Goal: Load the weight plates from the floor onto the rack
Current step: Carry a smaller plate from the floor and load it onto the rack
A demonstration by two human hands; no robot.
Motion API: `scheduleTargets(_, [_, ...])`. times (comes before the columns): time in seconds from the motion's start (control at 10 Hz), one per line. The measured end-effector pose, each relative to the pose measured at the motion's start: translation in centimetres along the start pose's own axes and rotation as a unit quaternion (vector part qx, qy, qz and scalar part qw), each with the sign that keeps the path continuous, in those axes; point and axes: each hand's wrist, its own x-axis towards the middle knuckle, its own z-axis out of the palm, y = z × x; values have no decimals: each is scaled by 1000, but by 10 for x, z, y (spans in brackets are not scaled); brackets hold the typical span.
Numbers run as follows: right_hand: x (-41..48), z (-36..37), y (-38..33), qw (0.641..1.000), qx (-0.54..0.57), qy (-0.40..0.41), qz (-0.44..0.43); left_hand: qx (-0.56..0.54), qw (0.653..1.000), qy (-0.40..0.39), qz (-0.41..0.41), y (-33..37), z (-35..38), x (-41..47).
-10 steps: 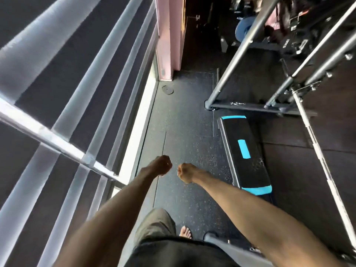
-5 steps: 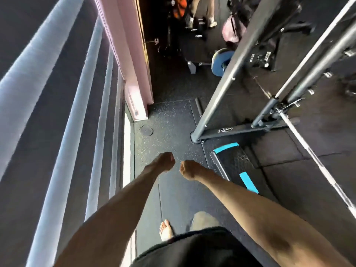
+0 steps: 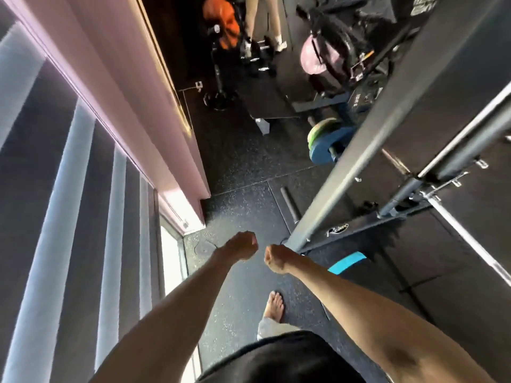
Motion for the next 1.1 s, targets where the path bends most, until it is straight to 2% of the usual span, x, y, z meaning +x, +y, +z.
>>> scheduleTargets(0.2, [93, -101, -14, 999, 32, 26, 11, 46, 999, -21, 15, -12, -99, 123])
scheduleTargets(0.5, [233, -219, -16, 987, 119, 53, 94, 122, 985, -106, 64, -5, -203, 319])
scheduleTargets(0.7, [303, -268, -1, 960, 174, 84, 204, 193, 962, -130, 145, 51, -285, 417])
scheduleTargets(0.8, [320, -298, 1, 941, 194, 133, 243, 223, 941, -140, 211, 85, -294, 478])
scheduleTargets(0.9, [317, -339, 2, 930, 229, 123, 260, 249, 921, -110, 278, 130, -313, 508])
scheduleTargets(1.0, [332, -351, 13, 852, 377, 171, 322, 271, 899, -89, 331, 174, -325, 534])
scheduleTargets(1.1, [345, -358, 28, 794, 460, 224, 329, 248, 886, -99, 379, 210, -323, 563])
